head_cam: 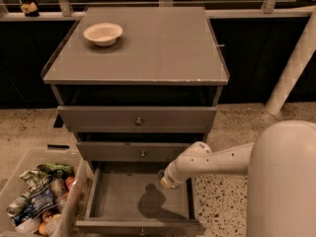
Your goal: Place redbull can into bottom drawer
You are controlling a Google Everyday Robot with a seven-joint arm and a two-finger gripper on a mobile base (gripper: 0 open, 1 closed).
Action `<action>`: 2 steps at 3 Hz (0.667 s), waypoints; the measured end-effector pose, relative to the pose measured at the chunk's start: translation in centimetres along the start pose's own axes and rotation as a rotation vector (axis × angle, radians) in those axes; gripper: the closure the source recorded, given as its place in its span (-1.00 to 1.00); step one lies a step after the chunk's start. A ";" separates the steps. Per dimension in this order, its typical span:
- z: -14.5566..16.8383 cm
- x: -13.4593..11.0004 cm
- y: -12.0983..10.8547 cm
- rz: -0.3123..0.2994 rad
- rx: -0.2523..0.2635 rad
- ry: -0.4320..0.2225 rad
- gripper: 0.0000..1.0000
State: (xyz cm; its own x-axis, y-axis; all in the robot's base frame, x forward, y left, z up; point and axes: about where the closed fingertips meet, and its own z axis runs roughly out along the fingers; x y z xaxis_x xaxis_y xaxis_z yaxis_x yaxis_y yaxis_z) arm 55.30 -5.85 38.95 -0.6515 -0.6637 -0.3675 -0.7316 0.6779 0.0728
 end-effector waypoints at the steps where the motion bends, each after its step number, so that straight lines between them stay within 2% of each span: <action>1: 5.3 1.5 0.4 0.045 -0.048 0.024 1.00; 2: 11.9 4.4 1.6 0.094 -0.083 0.065 1.00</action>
Offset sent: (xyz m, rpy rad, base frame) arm -0.0136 0.0319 -0.1887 0.0257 0.1518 -0.1054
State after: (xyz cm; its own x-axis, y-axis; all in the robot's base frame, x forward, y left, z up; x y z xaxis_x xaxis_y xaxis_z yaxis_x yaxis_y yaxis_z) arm 53.60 -3.92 26.39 -0.7277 -0.6193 -0.2949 -0.6790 0.7112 0.1819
